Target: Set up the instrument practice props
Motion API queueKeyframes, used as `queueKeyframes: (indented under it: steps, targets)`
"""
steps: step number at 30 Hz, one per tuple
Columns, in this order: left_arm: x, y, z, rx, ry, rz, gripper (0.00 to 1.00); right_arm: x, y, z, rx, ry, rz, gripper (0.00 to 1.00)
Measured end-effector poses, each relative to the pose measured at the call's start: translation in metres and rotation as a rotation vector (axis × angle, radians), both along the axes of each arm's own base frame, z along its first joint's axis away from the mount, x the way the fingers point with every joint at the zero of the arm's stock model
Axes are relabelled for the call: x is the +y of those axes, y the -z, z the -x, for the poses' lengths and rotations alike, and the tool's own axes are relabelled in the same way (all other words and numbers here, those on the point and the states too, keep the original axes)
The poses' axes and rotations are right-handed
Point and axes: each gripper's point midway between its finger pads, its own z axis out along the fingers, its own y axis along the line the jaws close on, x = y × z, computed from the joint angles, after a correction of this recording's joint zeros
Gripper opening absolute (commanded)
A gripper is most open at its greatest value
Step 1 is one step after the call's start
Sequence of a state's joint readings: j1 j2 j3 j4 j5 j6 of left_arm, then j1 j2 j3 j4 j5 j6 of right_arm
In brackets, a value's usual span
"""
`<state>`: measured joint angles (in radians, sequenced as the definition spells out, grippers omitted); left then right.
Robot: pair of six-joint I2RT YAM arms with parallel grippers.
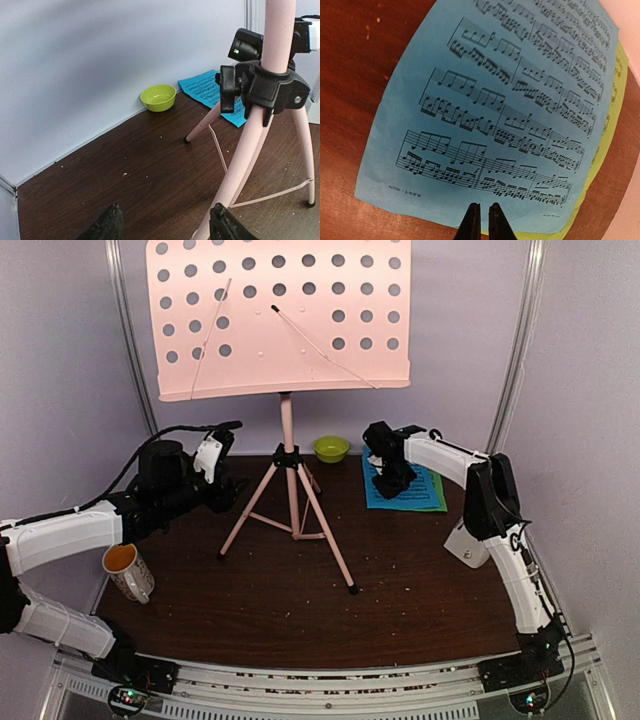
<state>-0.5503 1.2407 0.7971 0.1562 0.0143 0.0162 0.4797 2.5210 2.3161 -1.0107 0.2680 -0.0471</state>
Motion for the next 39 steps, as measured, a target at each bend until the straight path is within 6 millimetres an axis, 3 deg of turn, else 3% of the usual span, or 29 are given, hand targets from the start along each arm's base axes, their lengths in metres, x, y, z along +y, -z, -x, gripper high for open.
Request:
queueKeyframes:
  steps: [6, 17, 30, 34, 39]
  targets:
    - [0.0, 0.0, 0.0, -0.001, 0.0, 0.0, 0.61, -0.007, 0.023, 0.014, 0.095, 0.017, 0.012, 0.06]
    - [0.004, -0.023, 0.007, -0.05, 0.001, 0.032, 0.61, -0.021, 0.031, 0.026, 0.218, 0.138, -0.105, 0.0]
    - [0.014, -0.047, 0.025, -0.12, 0.005, 0.085, 0.61, -0.026, 0.036, 0.046, 0.31, 0.255, -0.178, 0.0]
    - [0.015, -0.05, 0.027, -0.133, 0.005, 0.097, 0.61, -0.027, 0.036, 0.069, 0.374, 0.258, -0.204, 0.0]
    - [0.015, -0.052, 0.027, -0.141, 0.005, 0.11, 0.61, -0.027, 0.038, 0.12, 0.467, 0.263, -0.249, 0.0]
